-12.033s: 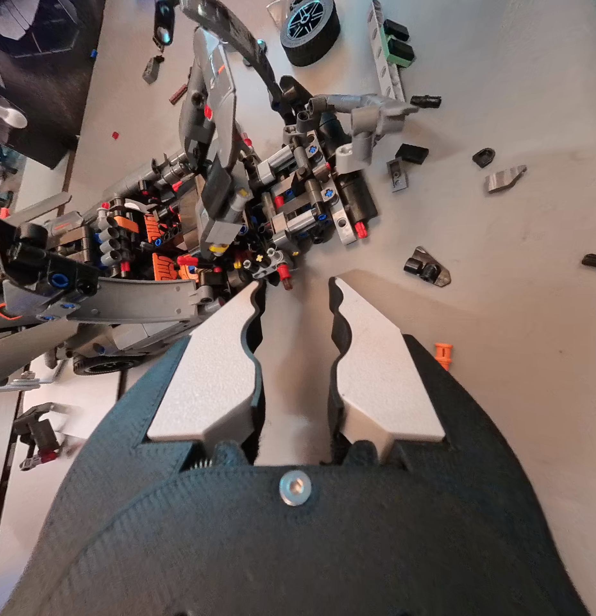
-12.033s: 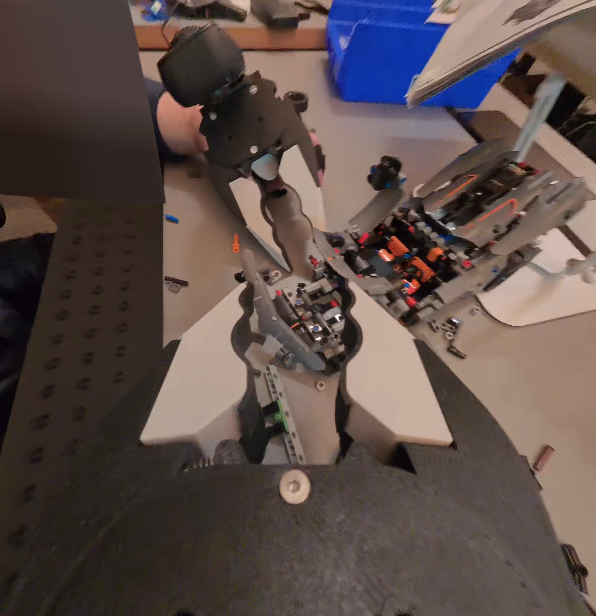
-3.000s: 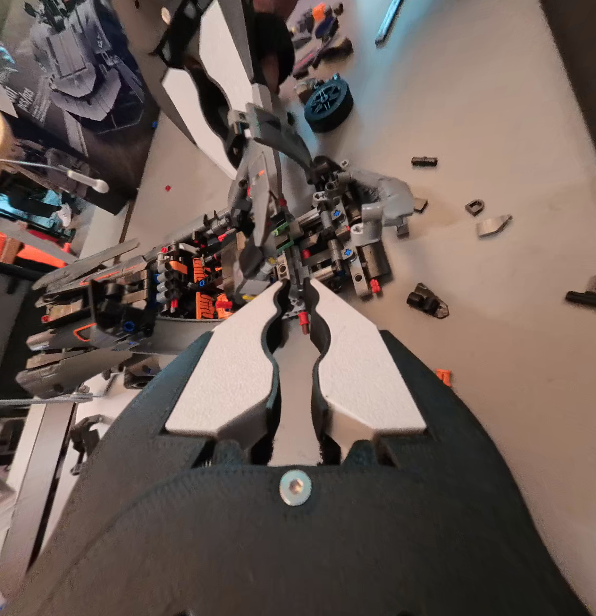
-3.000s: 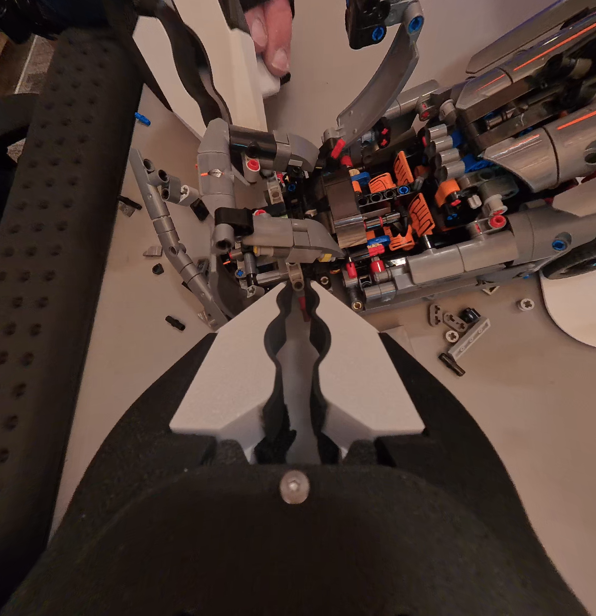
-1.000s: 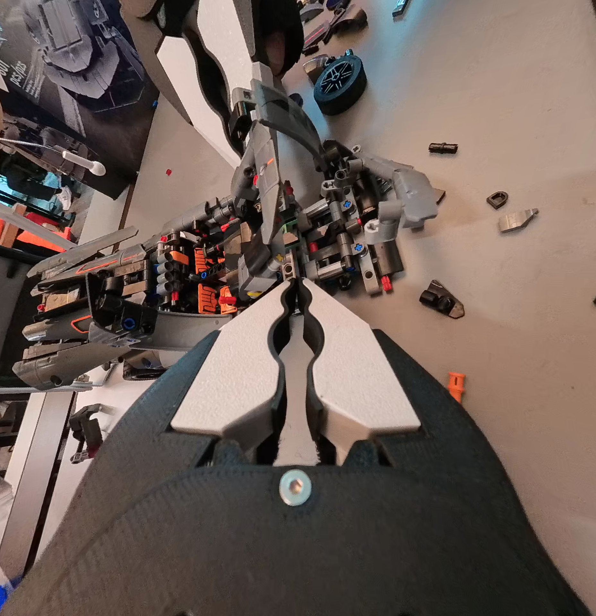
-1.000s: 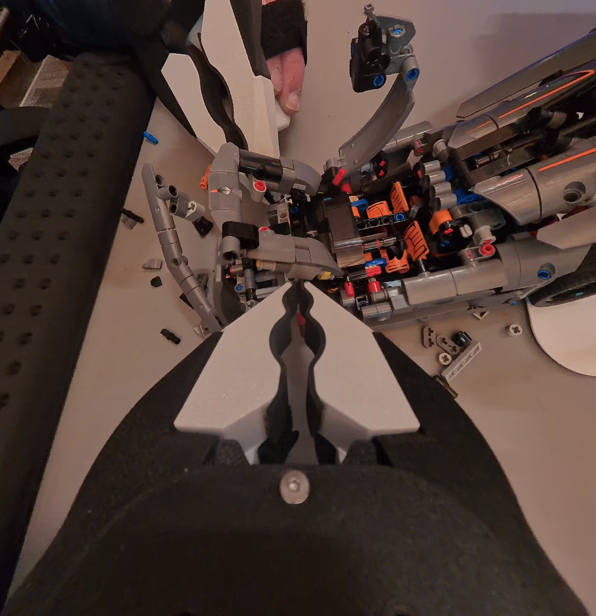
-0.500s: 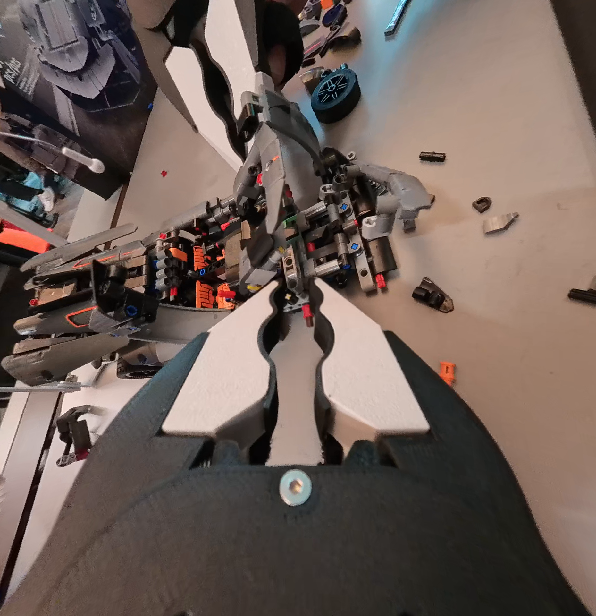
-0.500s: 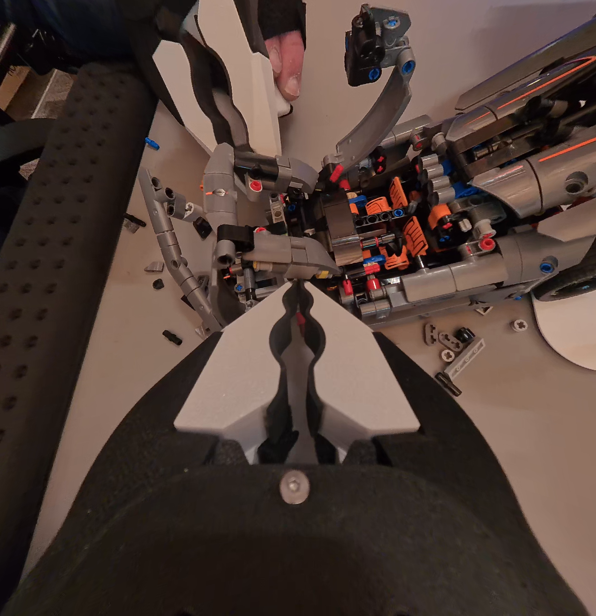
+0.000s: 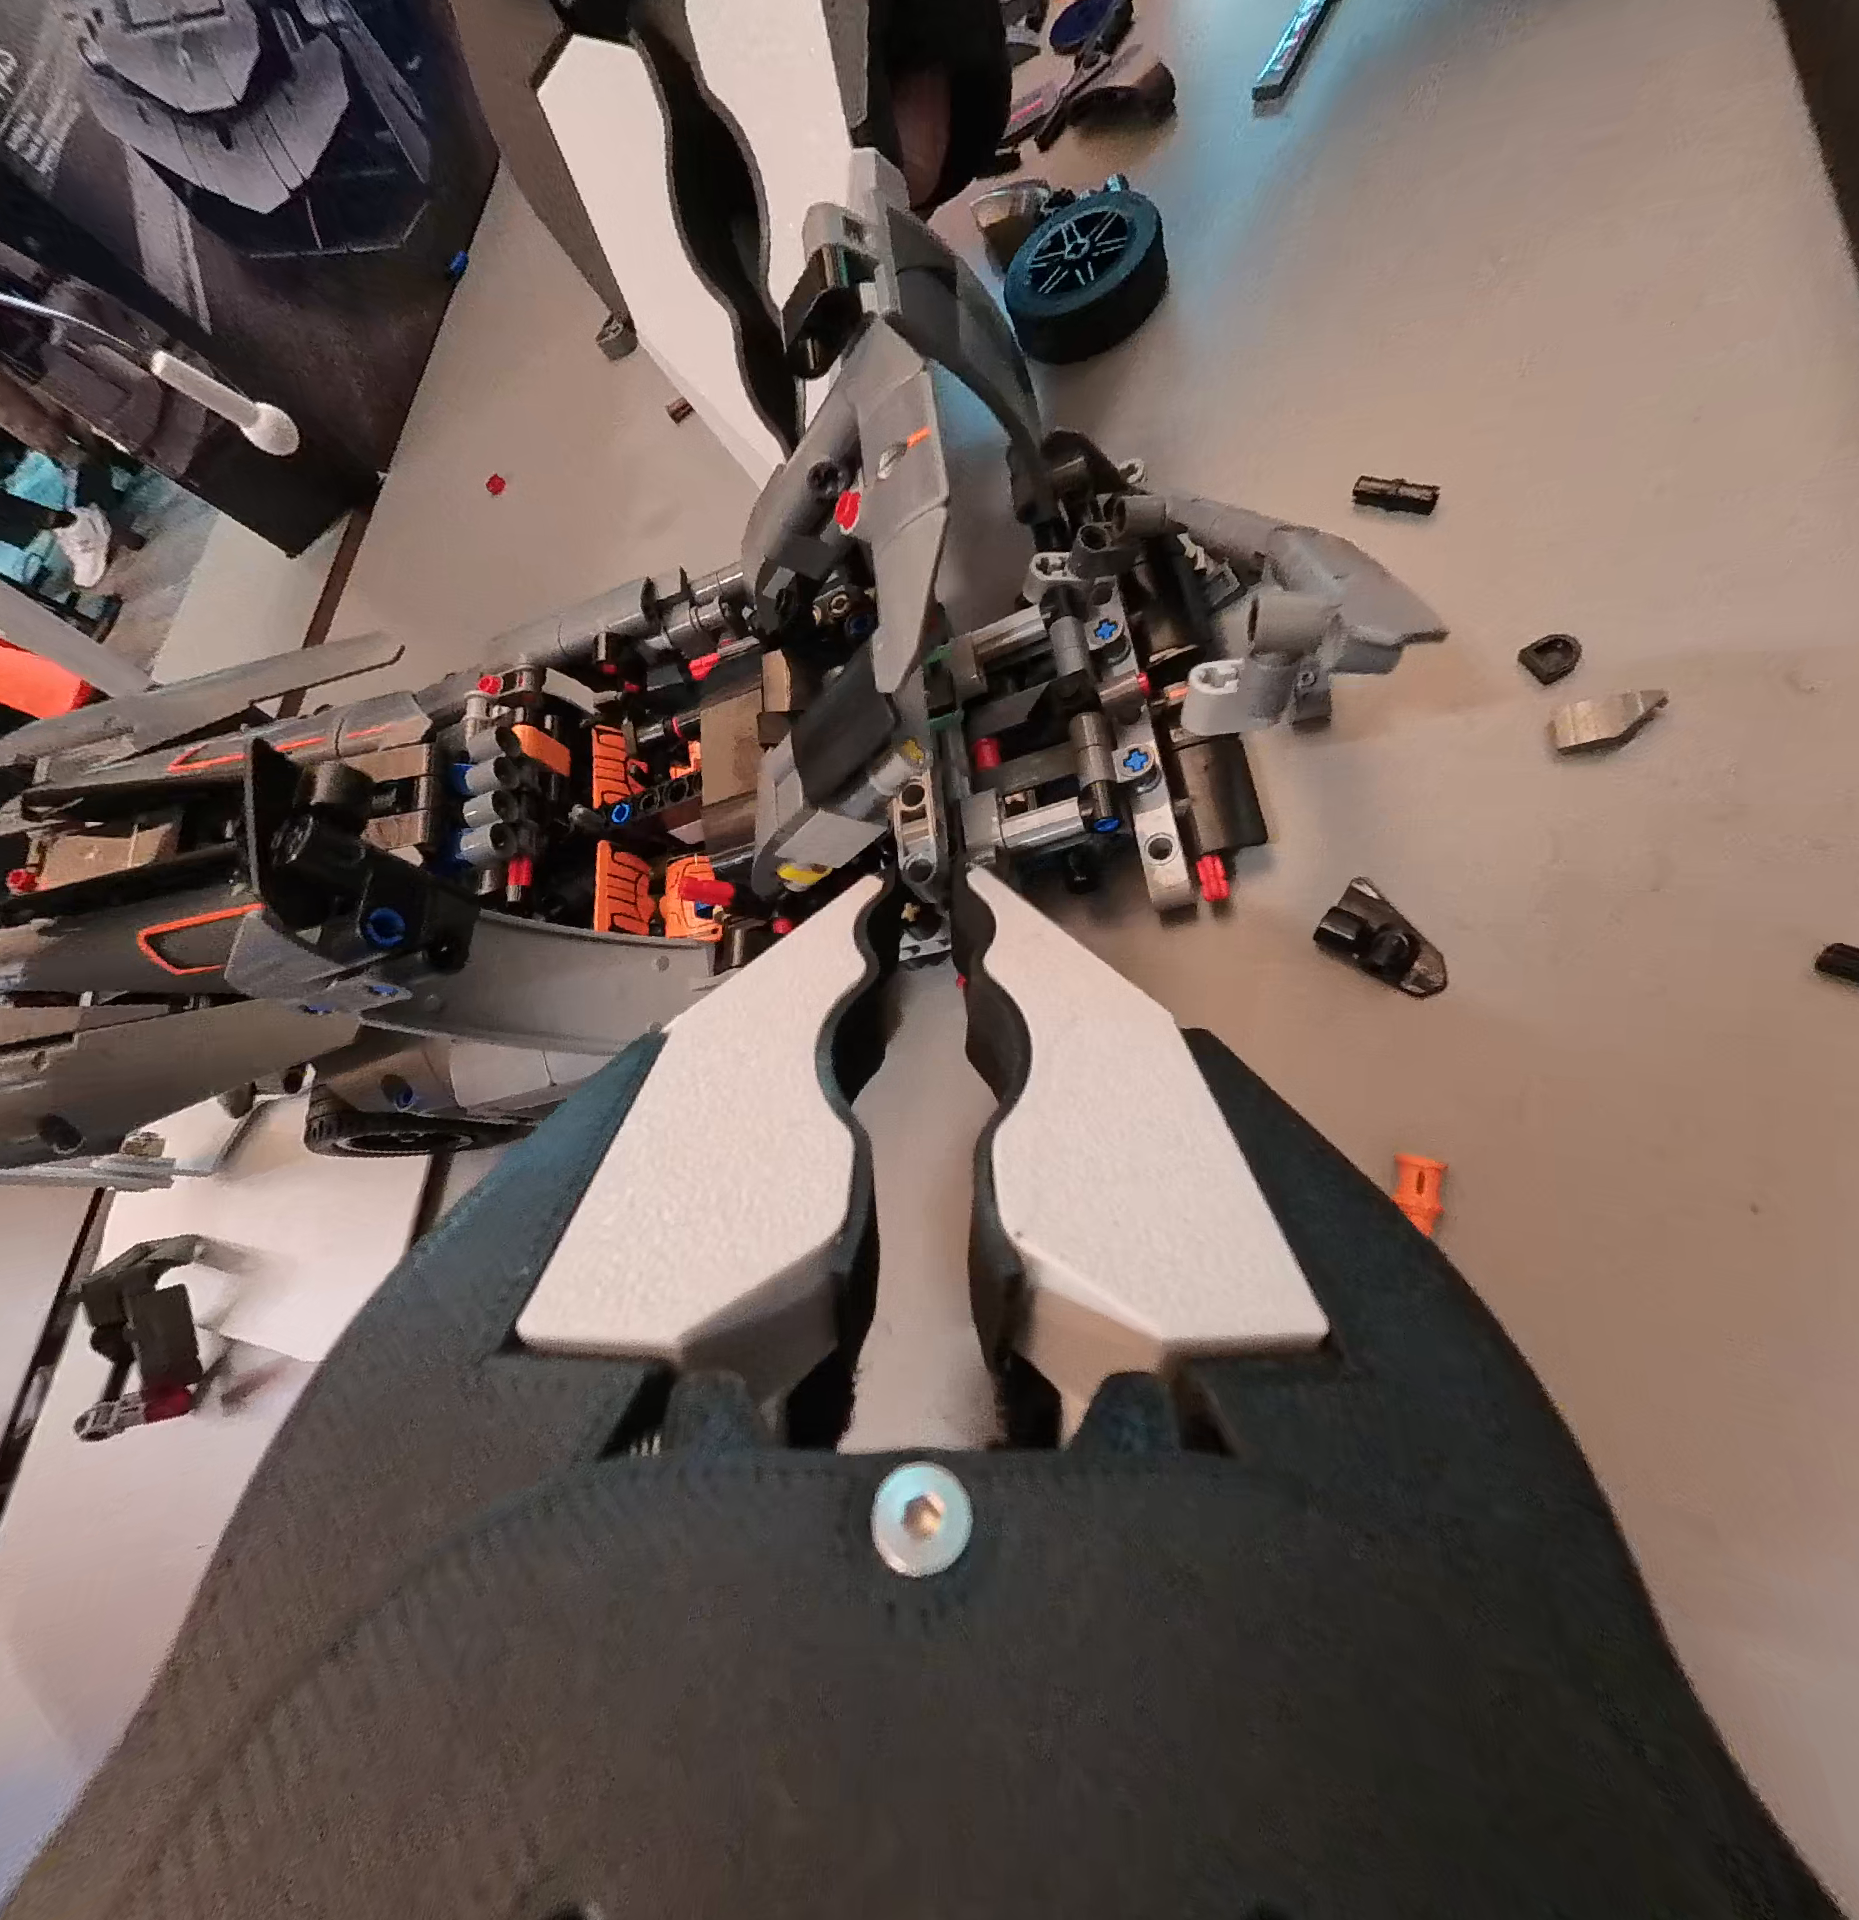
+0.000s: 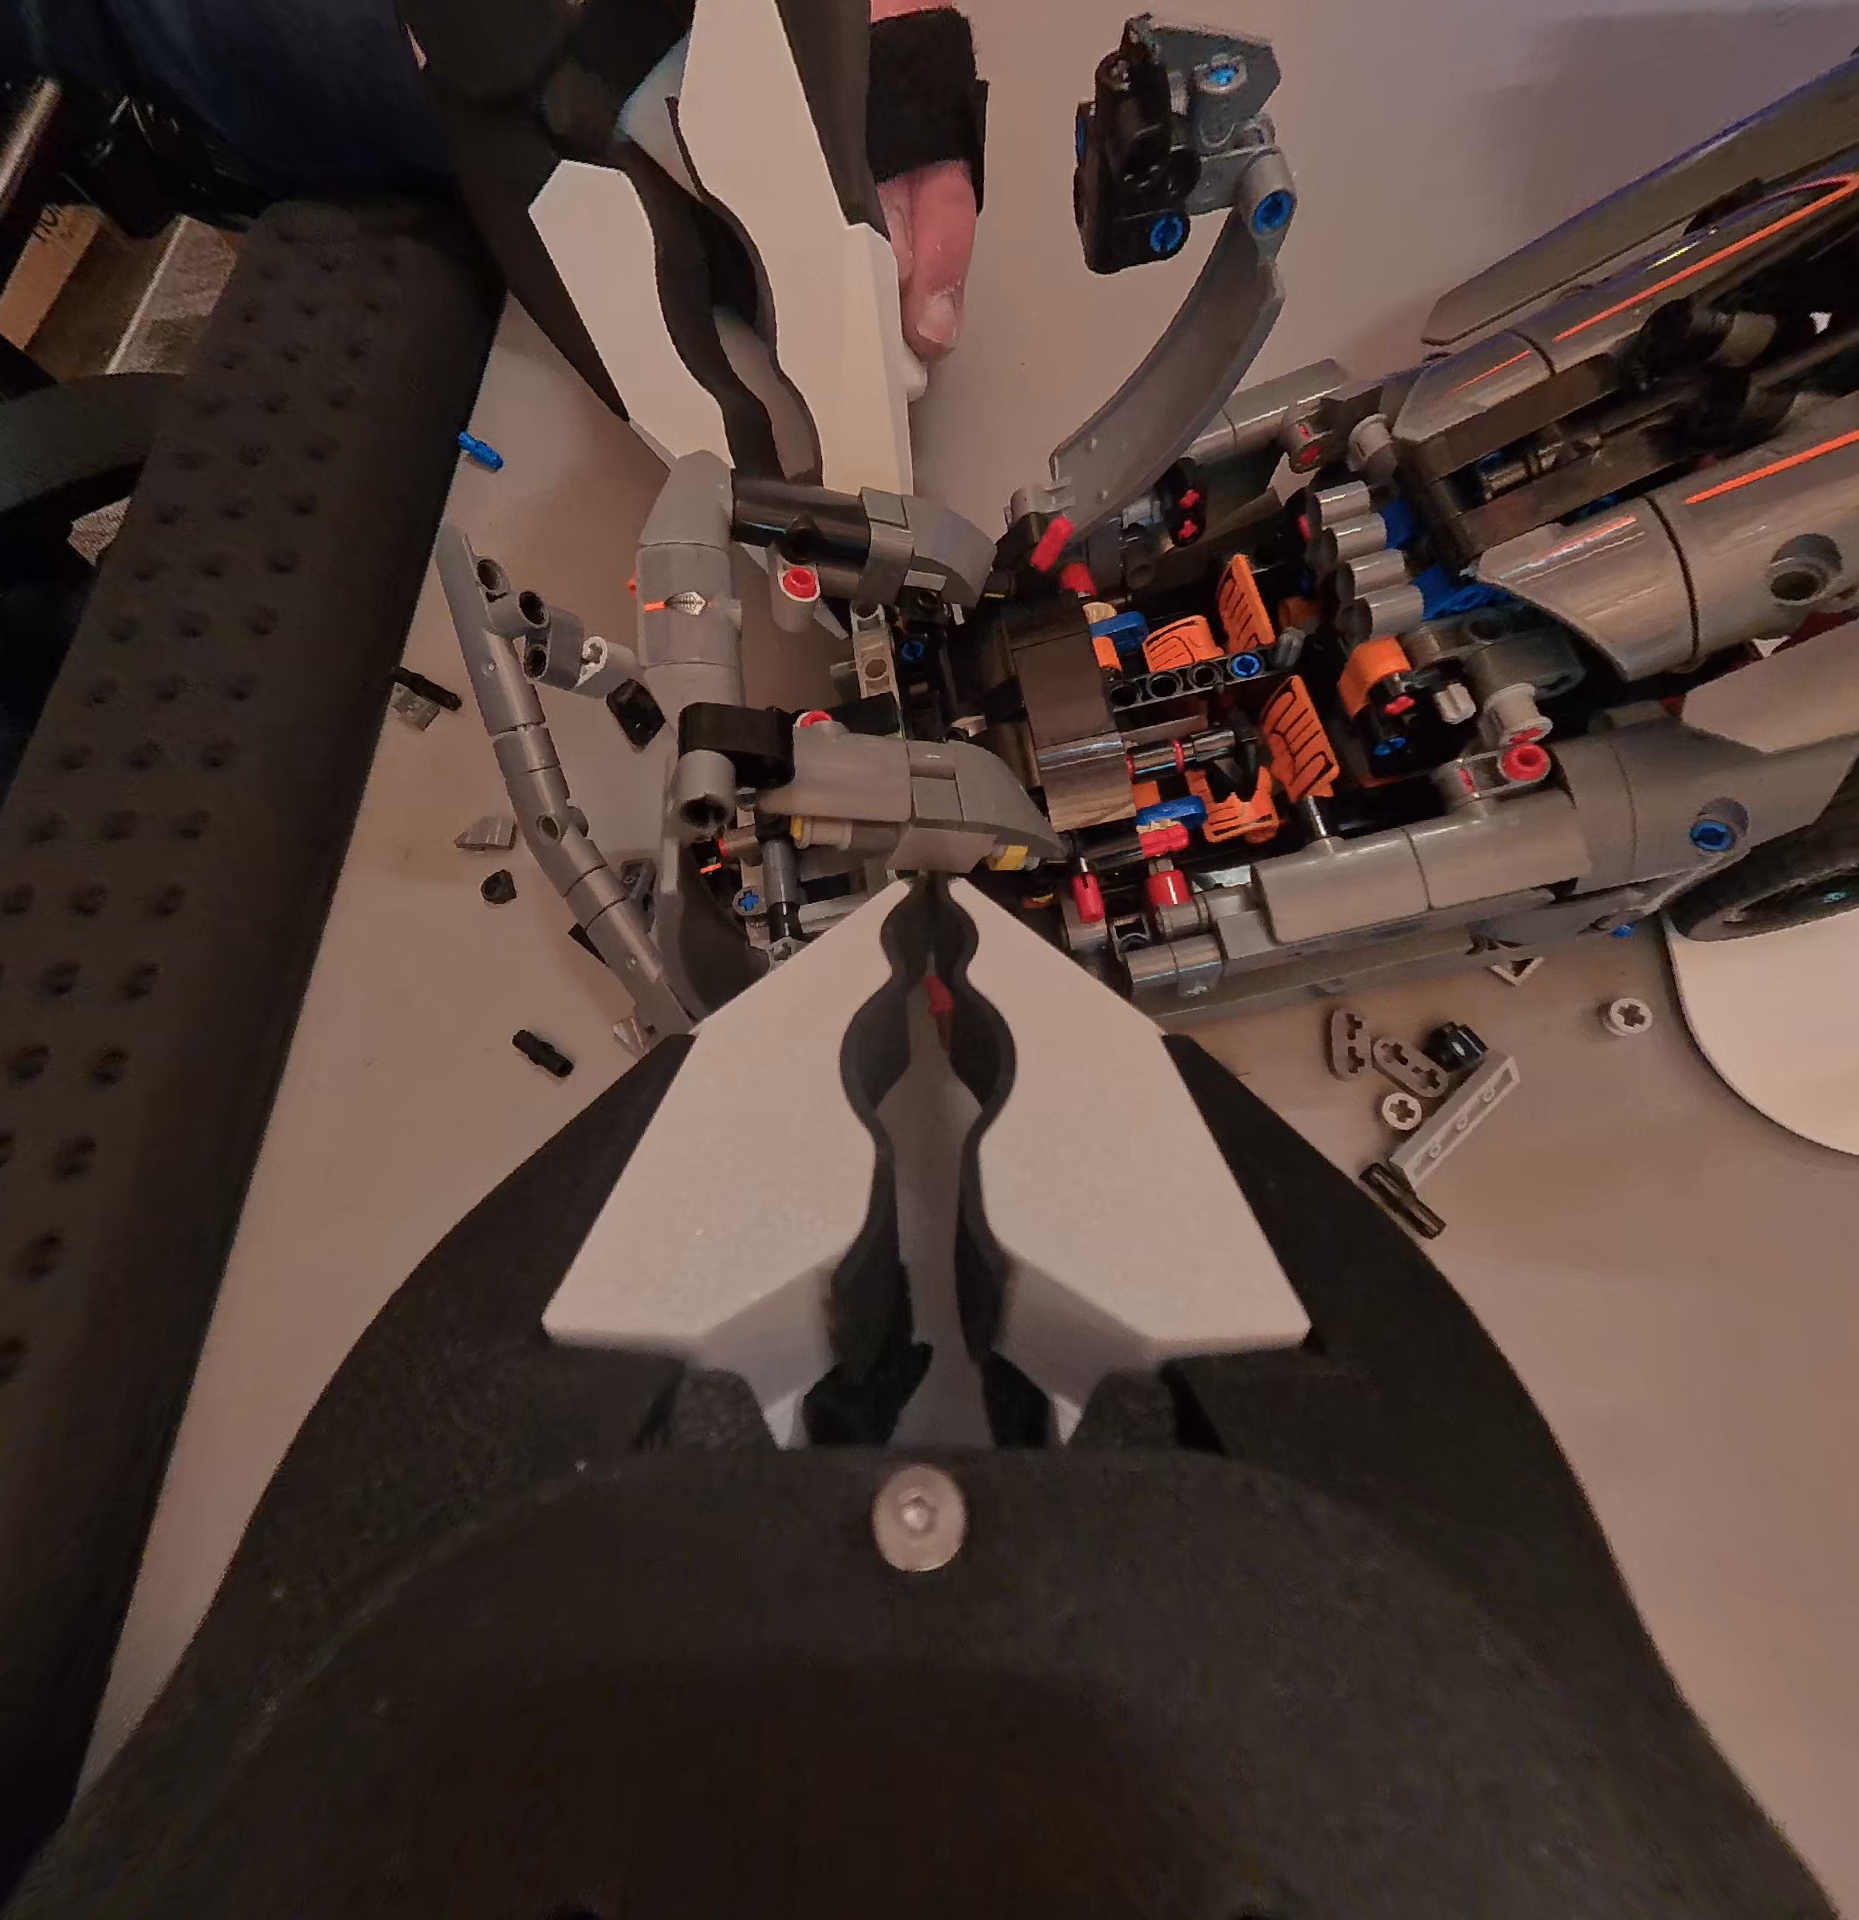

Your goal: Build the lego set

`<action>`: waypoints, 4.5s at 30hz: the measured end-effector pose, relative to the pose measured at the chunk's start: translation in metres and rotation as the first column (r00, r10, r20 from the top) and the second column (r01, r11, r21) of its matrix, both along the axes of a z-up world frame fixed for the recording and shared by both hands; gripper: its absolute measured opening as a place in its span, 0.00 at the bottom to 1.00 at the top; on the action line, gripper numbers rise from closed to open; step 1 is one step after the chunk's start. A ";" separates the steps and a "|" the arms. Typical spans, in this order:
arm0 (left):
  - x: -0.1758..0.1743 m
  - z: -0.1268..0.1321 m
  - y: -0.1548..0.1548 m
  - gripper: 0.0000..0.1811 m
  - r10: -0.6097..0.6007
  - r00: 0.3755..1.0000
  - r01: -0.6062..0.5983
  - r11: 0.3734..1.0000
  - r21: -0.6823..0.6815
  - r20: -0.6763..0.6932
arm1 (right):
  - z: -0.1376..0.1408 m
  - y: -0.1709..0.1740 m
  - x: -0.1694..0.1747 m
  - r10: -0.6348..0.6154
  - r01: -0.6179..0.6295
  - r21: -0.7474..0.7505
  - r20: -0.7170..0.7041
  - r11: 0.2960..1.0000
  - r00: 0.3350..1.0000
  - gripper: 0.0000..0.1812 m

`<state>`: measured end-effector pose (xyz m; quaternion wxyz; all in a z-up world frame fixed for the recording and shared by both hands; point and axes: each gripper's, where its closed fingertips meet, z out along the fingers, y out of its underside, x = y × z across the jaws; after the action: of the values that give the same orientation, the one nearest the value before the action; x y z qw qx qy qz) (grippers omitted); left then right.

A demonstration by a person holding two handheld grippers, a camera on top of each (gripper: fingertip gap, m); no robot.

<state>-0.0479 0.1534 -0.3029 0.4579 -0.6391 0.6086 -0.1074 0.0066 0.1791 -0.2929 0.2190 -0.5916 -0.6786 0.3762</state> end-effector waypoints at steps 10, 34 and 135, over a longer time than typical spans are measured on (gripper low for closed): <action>-0.004 0.000 0.000 0.02 0.005 1.000 -0.005 1.000 -0.025 -0.002 | 0.003 0.003 0.003 -0.011 0.011 0.005 0.000 1.000 1.000 0.00; -0.005 -0.002 -0.001 0.02 0.025 0.999 -0.027 0.998 -0.050 -0.029 | -0.003 -0.008 0.005 0.024 -0.024 -0.028 0.029 0.999 0.999 0.00; -0.017 -0.002 0.034 0.04 0.270 0.942 -0.148 0.867 -0.477 0.198 | -0.012 0.022 -0.017 -0.092 0.167 -0.223 0.314 0.960 0.945 0.00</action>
<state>-0.0651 0.1879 -0.3050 0.3798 -0.7715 0.4279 -0.2784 -0.0100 0.2015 -0.3051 0.0624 -0.7080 -0.6114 0.3479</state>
